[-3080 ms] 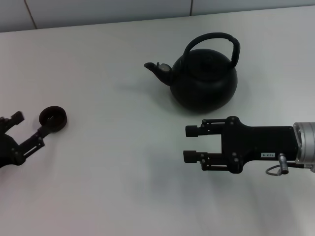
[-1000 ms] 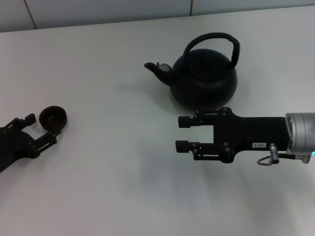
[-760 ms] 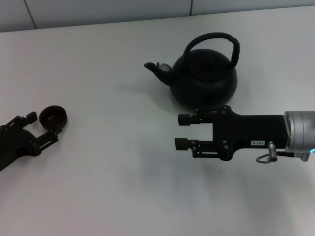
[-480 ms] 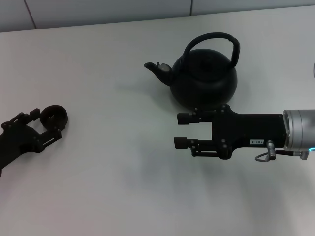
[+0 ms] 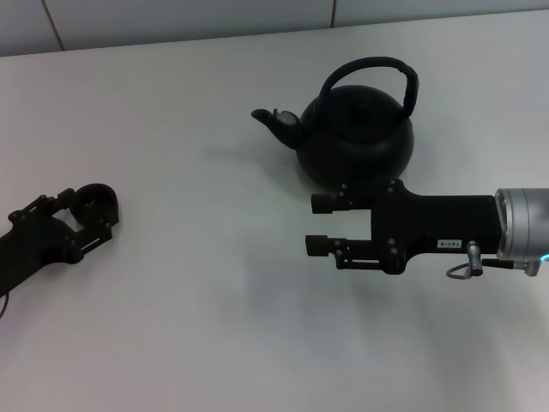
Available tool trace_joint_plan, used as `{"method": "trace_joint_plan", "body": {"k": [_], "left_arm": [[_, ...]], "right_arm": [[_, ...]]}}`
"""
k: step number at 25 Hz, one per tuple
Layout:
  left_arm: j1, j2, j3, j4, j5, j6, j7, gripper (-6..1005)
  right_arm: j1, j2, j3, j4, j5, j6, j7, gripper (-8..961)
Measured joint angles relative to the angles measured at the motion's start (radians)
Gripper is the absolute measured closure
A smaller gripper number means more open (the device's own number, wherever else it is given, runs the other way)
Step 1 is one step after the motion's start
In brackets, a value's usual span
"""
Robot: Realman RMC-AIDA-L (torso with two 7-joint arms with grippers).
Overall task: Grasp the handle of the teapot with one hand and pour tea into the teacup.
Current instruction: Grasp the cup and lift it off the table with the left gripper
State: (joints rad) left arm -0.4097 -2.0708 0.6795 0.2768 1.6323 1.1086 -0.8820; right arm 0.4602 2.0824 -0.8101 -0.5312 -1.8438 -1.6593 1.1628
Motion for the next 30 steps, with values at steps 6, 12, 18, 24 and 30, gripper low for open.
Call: {"method": "trace_joint_plan", "body": {"k": [6,12,18,24,30], "left_arm": [[-0.002,0.0,0.0,-0.004,-0.001,0.0,0.0,269],[-0.012,-0.001,0.0,-0.015,-0.001,0.005,0.0,273],[-0.021,-0.001,0.0,-0.018,-0.001,0.004,0.0,313],[-0.033,-0.002,0.0,-0.019,-0.005,0.019,-0.005,311],[-0.052,-0.005,0.0,-0.03,-0.006,0.076,-0.002,310]], "right_arm": [[0.0,-0.002,0.0,-0.006,0.0,0.001,0.0,346],[0.0,-0.003,0.0,-0.008,0.0,0.01,0.0,346],[-0.007,-0.004,0.0,-0.022,0.0,0.01,0.0,346],[-0.009,-0.004,0.0,-0.022,0.0,0.01,0.0,346],[-0.013,-0.004,0.0,-0.015,0.0,0.01,0.0,346]]}}
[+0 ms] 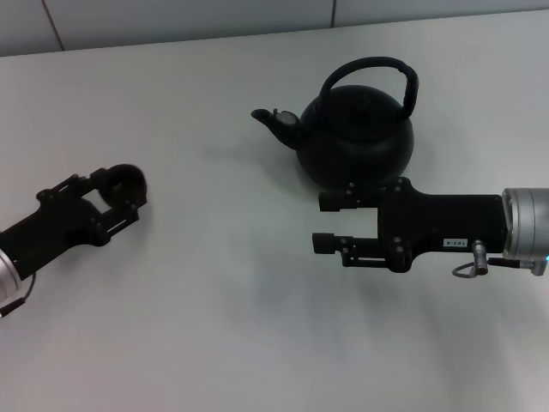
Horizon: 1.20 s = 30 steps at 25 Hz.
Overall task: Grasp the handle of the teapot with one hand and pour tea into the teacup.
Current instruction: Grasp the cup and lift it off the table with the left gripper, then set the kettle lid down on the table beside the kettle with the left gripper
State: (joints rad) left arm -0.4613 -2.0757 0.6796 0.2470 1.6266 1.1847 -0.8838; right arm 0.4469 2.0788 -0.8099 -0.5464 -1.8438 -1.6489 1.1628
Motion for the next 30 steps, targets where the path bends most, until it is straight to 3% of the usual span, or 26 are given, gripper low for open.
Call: {"method": "trace_joint_plan", "body": {"k": [8,17,30], "left_arm": [[-0.028,-0.003,0.0,-0.038,0.003,0.079,0.002,308],[-0.06,-0.003,0.01,-0.123,0.007,0.079,0.054,306],[-0.061,-0.003,0.045,-0.136,0.007,0.054,0.061,302]], "right_arm": [[-0.001,0.002,-0.006,0.002,0.0,-0.003,0.0,347],[0.0,0.003,-0.009,0.002,0.0,-0.003,0.0,347],[0.001,0.003,-0.009,0.0,0.0,-0.003,0.0,347]]}}
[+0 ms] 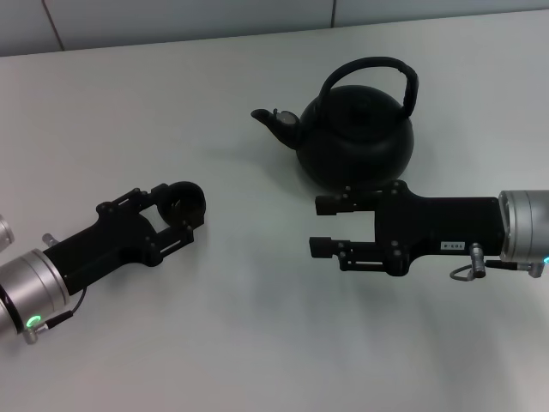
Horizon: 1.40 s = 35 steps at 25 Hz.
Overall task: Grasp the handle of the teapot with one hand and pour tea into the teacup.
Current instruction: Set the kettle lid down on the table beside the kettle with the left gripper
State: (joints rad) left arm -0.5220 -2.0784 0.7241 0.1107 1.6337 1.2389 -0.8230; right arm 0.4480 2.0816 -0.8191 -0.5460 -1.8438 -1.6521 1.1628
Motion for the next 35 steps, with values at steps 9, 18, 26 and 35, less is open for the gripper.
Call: {"method": "trace_joint_plan", "body": {"k": [9,18,26,35], "left_arm": [[-0.002,0.0,0.011,-0.007,0.0,-0.034,0.002,300],[0.001,0.0,0.016,-0.008,0.0,-0.07,0.002,298],[-0.002,0.0,0.019,-0.018,-0.001,-0.091,0.004,295],[0.0,0.0,0.02,-0.02,-0.003,-0.093,0.004,293]], "right_arm": [[0.0,-0.002,0.001,0.0,0.0,-0.002,-0.02,347],[-0.001,-0.002,0.006,0.001,0.0,-0.004,-0.022,347],[-0.002,-0.002,0.006,0.002,0.0,-0.005,-0.023,347],[0.0,-0.002,0.002,0.001,0.0,-0.001,-0.023,347]]}}
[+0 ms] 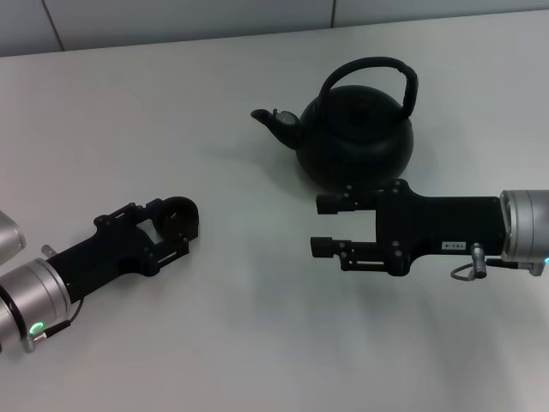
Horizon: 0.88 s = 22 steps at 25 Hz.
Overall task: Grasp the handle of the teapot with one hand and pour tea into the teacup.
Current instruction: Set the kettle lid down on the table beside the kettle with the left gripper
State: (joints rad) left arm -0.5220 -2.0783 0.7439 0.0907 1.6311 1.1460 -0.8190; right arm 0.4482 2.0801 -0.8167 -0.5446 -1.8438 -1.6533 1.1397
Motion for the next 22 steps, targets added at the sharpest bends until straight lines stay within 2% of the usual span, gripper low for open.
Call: {"method": "trace_joint_plan", "body": {"k": [16,22], "left_arm": [[0.006,0.0,0.001,0.004,0.005,0.021,-0.007,289],[0.007,0.0,0.0,0.009,0.002,0.033,-0.009,235]], "right_arm": [[0.004,0.0,0.004,0.0,0.0,0.003,0.0,347],[0.005,-0.001,0.006,0.0,0.0,0.003,0.0,347]]}}
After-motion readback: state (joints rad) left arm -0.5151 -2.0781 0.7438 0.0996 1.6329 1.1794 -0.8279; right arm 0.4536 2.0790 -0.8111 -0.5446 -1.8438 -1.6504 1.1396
